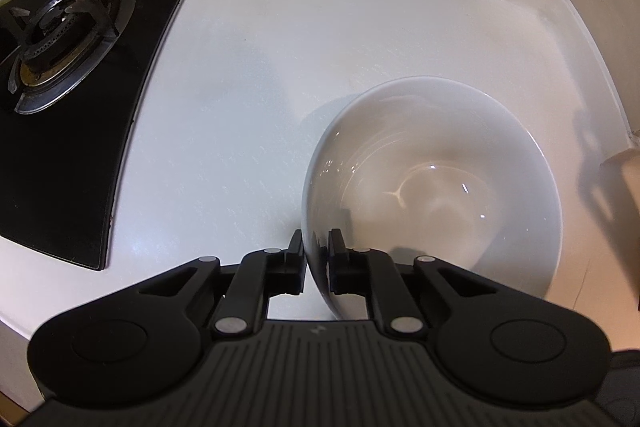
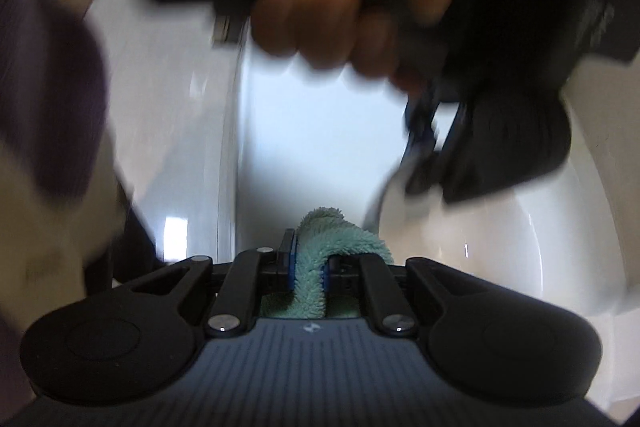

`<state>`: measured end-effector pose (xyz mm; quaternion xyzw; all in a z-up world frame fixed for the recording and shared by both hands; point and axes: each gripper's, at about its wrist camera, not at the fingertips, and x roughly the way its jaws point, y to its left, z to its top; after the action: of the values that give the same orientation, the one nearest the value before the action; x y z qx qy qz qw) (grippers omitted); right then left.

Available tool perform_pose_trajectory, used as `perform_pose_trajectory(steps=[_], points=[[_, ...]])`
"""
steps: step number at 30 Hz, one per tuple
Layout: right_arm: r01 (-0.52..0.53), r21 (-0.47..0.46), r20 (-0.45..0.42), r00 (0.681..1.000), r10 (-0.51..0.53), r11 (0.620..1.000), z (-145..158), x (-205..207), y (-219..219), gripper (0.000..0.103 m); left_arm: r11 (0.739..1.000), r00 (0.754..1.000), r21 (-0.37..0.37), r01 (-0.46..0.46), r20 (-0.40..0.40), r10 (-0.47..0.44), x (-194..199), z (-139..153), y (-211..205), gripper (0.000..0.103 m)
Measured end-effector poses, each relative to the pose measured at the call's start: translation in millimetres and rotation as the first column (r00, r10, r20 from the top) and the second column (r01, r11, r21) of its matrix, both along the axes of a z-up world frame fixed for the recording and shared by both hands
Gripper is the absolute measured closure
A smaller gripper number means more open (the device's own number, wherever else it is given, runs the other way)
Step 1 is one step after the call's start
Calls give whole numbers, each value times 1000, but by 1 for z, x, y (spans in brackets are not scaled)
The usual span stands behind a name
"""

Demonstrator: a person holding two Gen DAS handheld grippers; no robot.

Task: Clean bowl
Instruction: 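Wipe the towel along the bowl's outer wall and rim while the left gripper holds the rim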

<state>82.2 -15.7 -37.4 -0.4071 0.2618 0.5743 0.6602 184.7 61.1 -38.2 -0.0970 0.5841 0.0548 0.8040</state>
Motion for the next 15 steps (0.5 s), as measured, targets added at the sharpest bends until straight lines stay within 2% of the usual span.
perform_pose_trajectory(steps=[4, 7, 9, 13, 14, 15], points=[[53, 34, -63, 997, -51, 998, 12, 13, -17, 95, 1000, 1000, -12, -2, 3, 2, 1, 0, 2, 93], [96, 11, -118, 989, -94, 995, 28, 23, -46, 95, 1000, 1000, 0, 1, 19, -1, -1, 0, -2, 91], [145, -20, -123, 982, -146, 989, 43, 35, -67, 94, 1000, 1000, 5, 0, 28, 0, -3, 0, -3, 90], [276, -77, -43, 959, -280, 958, 64, 71, -88, 94, 1000, 999, 20, 6, 34, -7, -2, -1, -4, 89], [347, -89, 23, 938, -346, 934, 67, 86, -89, 94, 1000, 999, 22, 9, 35, -10, -2, -1, -4, 90], [433, -97, 94, 900, -425, 896, 68, 104, -87, 94, 1000, 999, 24, 11, 35, -12, -2, -1, -4, 90]])
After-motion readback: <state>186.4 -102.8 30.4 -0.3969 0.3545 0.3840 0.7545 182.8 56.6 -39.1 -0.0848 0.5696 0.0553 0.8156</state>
